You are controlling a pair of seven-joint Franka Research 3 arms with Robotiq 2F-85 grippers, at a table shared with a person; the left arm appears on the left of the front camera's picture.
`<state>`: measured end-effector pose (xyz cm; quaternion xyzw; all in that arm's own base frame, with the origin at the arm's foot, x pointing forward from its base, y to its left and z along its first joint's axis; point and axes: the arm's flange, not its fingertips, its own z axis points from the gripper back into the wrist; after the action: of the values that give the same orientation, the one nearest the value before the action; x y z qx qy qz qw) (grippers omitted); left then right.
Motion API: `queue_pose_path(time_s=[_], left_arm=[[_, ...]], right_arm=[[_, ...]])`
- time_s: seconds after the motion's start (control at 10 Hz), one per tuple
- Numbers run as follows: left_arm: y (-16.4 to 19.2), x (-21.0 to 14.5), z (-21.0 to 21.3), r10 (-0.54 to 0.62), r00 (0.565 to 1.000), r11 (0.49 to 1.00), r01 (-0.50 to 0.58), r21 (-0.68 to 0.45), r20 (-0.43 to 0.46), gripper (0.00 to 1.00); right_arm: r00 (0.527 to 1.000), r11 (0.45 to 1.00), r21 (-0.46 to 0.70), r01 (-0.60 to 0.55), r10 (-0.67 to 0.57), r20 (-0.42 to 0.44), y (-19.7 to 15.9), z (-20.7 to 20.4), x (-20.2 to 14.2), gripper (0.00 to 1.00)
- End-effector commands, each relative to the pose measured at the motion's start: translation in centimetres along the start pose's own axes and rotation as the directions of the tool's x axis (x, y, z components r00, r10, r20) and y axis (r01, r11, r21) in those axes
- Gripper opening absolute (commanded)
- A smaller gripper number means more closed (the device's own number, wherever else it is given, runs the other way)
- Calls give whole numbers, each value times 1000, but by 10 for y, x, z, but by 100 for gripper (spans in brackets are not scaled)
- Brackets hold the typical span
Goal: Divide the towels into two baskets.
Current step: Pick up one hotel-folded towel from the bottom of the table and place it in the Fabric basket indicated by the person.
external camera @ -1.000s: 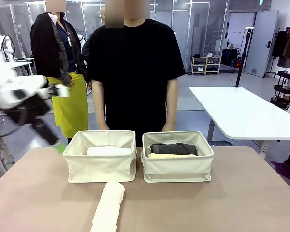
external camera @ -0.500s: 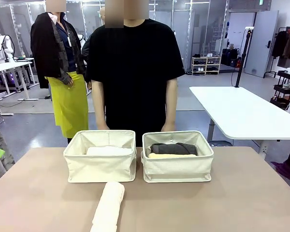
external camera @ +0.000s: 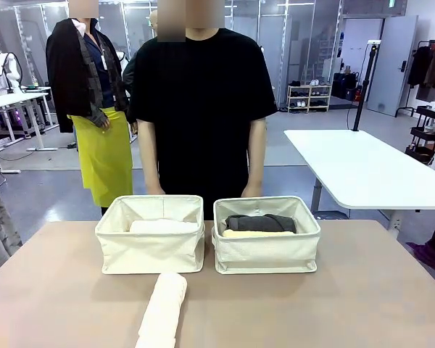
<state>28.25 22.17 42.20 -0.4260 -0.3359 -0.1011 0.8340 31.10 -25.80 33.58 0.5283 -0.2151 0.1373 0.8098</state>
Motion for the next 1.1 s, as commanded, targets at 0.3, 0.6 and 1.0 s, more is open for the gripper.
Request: queue_pose_path(time_s=[0.3, 0.6, 1.0], left_arm=[[17, -21, 10, 27, 998, 998, -24, -50, 52, 100], [17, -21, 10, 27, 998, 998, -24, -50, 52, 100], [17, -21, 10, 27, 998, 998, -24, -50, 52, 100]], right_arm=[[1000, 1000, -7, 5, -5, -10, 4, 0, -1, 100], [1000, 1000, -7, 5, -5, -10, 4, 0, -1, 100], [1000, 1000, -7, 5, -5, -10, 4, 0, -1, 100]])
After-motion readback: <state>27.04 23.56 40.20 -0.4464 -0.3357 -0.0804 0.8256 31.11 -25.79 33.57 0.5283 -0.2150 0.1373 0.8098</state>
